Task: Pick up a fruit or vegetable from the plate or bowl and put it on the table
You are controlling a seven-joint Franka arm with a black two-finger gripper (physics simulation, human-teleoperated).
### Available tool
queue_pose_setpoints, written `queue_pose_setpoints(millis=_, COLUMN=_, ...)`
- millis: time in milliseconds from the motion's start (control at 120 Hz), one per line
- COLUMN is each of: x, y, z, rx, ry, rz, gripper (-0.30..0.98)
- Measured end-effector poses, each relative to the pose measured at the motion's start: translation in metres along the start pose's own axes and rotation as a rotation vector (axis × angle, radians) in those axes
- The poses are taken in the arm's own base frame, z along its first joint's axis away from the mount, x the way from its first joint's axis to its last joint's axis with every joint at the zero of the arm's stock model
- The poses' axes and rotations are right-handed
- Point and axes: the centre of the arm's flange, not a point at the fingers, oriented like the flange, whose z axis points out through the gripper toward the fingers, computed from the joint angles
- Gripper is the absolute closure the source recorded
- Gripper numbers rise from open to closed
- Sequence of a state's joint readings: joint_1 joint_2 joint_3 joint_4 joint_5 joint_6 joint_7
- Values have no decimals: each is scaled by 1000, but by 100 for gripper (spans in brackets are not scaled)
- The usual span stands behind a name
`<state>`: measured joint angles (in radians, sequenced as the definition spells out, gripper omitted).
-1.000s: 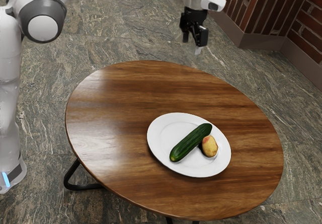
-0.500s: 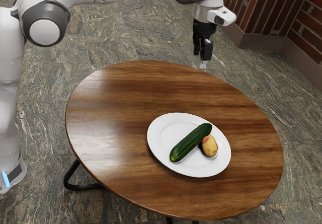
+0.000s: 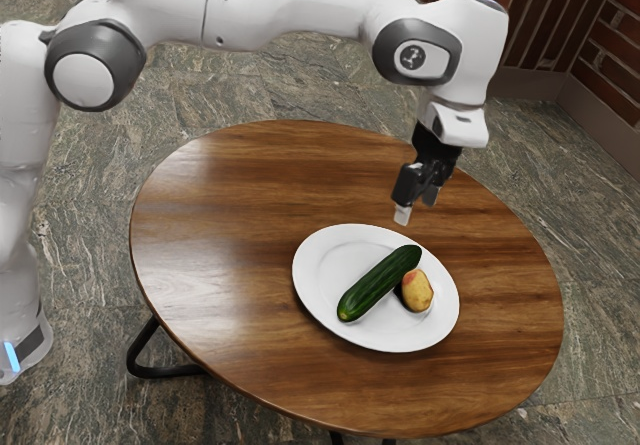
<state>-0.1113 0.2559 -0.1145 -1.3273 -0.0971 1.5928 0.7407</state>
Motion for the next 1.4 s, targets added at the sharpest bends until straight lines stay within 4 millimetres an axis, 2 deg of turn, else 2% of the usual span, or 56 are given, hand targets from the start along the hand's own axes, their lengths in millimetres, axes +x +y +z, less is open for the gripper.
queue_pose_setpoints(millis=125, x=7, y=-3, z=21, rx=-28, ry=-20, rz=89, gripper=0)
queue_pose_setpoints(millis=283, x=10, y=-9, z=36, rx=-47, ry=-30, rz=168, gripper=0)
queue_pose_setpoints(millis=750, x=4, y=-18, z=32, rx=-37, ry=-22, rz=225, gripper=0)
queue_pose_setpoints(millis=1083, x=4, y=-17, z=29, rx=-29, ry=-16, rz=150, gripper=0)
queue_pose_setpoints(millis=1283, x=12, y=-14, z=24, rx=-12, ry=9, rz=83, gripper=0)
queue_pose_setpoints(millis=1400, x=17, y=-19, z=36, rx=-21, ry=22, rz=38, gripper=0)
